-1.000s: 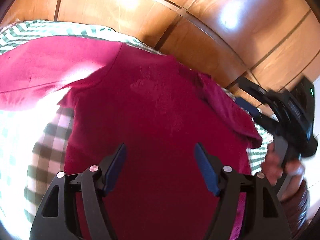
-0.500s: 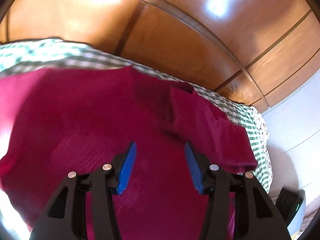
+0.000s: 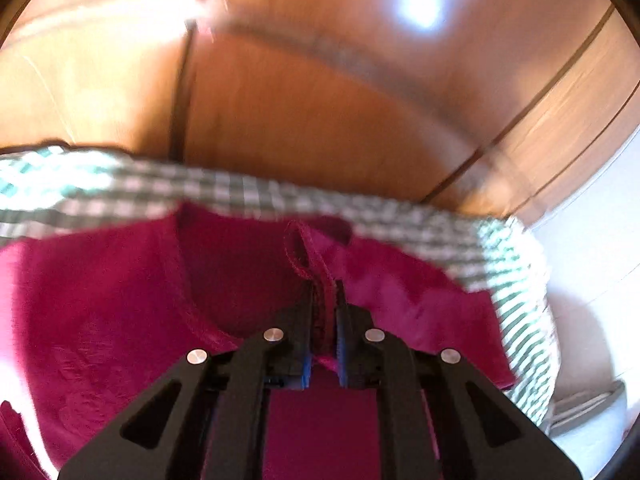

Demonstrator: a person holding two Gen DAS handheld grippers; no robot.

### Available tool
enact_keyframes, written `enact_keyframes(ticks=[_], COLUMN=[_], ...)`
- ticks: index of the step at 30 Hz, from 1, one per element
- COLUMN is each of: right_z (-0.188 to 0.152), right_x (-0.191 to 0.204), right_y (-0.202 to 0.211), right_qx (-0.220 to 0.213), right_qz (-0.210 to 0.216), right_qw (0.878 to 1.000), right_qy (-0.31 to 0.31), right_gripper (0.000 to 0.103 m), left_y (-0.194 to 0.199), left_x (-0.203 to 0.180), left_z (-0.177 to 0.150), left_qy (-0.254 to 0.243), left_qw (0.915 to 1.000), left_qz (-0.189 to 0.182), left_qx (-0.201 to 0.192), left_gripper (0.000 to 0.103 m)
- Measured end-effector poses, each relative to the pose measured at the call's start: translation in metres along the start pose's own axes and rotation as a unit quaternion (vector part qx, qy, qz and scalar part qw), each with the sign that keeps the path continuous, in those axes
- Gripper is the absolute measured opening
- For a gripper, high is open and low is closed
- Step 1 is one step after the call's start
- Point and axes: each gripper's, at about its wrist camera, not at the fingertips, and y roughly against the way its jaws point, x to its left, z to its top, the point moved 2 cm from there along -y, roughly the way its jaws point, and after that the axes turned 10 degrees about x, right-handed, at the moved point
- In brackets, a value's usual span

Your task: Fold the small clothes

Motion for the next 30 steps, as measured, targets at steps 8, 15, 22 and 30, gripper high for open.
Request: enact_keyframes(ticks=[8,15,22,30], right_z=[-0.001,0.013,0.067,0.105], right_x=[0.002,0.007,0.02,0.007], right_y=[0.002,0.003,0.027,-0.054], right_qx=[-0.006,0.003,-0.051,0.012], right_qz=[-0.006,-0.002,-0.022,-0.173], right_qw=[1.0,1.0,0.998,0.985], right_qy=[-0.001,-0.027,-0.013,0.005], right_gripper=[0.089,0.089,0.089,0.088], left_y=[0.092,0.08,0.064,0.043], left_x=[0.045,0.115,0.119,0.129], left_z=[-0.046,-0.084,-0.089,-0.085], left_qy=[0.008,0.061,0.041,0.021], left_qw=[0.9957,0.992,0.9879,0.9775], left_qz=[0.042,0.103,0.142,0.205], left_qx=[-0.082,-0.04,-0.046,-0.046], left_gripper=[0.007,0.007,0.007,0.012])
